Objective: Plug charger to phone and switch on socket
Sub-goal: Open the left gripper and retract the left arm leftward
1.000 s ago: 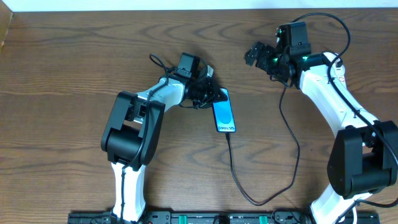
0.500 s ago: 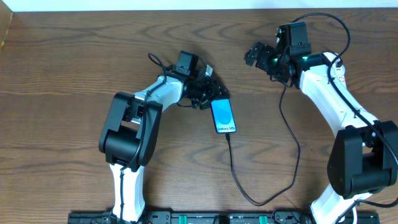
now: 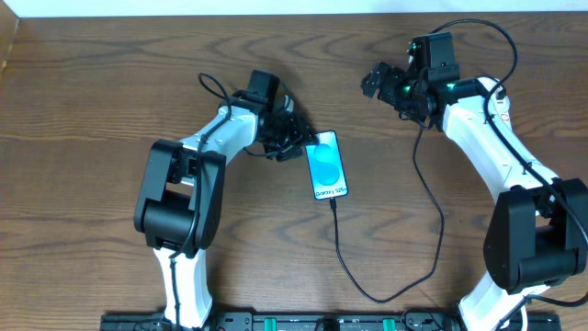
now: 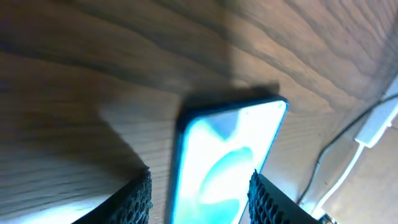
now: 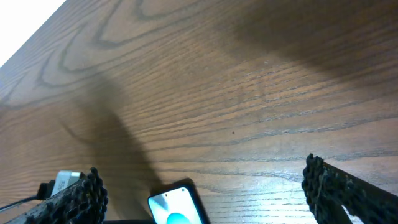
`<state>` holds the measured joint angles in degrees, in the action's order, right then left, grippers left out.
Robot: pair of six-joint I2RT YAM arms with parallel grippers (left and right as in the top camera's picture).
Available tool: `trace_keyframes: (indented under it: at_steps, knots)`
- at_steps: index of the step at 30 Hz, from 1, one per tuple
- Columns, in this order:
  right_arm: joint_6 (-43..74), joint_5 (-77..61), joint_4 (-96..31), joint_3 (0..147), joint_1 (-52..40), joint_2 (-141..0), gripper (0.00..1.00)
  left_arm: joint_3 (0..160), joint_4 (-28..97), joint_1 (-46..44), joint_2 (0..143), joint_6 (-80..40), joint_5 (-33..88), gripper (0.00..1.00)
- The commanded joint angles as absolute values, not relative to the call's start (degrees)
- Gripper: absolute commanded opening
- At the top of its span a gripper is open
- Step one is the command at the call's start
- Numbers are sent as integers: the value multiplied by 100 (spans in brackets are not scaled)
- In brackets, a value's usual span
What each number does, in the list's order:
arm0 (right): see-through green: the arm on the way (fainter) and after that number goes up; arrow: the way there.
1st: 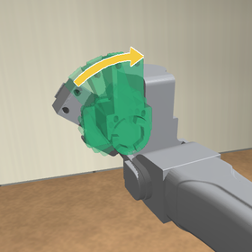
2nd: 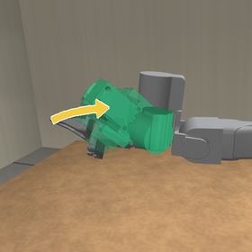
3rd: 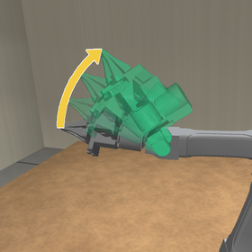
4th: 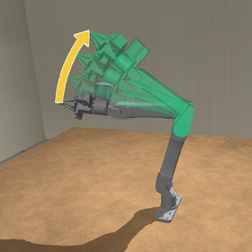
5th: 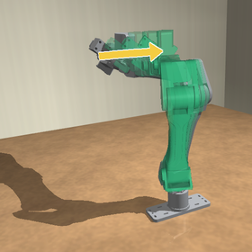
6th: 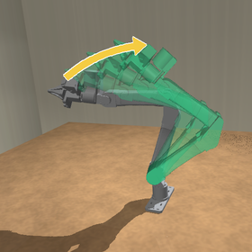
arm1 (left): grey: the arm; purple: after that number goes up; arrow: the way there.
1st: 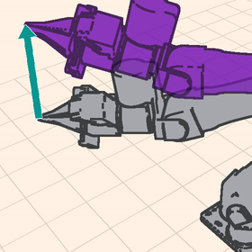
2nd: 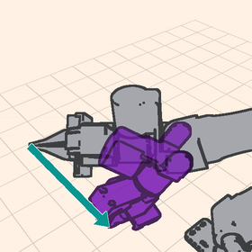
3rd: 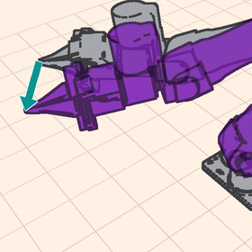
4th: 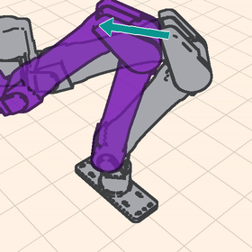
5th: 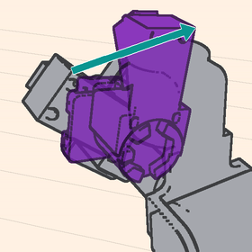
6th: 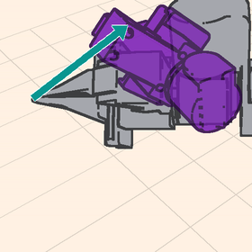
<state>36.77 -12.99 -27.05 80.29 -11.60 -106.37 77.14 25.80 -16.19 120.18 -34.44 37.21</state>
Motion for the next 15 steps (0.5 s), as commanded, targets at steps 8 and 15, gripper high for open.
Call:
trace_keyframes:
  at_steps: [8,15]
  knots:
    - [3507,-1190,-2707,8051,-1129,-10565,99,7625,3385,-985,11810,-2714,2235,51]
    - [3507,-1190,-2698,8051,-1129,-10565,99,7644,4239,-451,10626,-2222,1400,51]
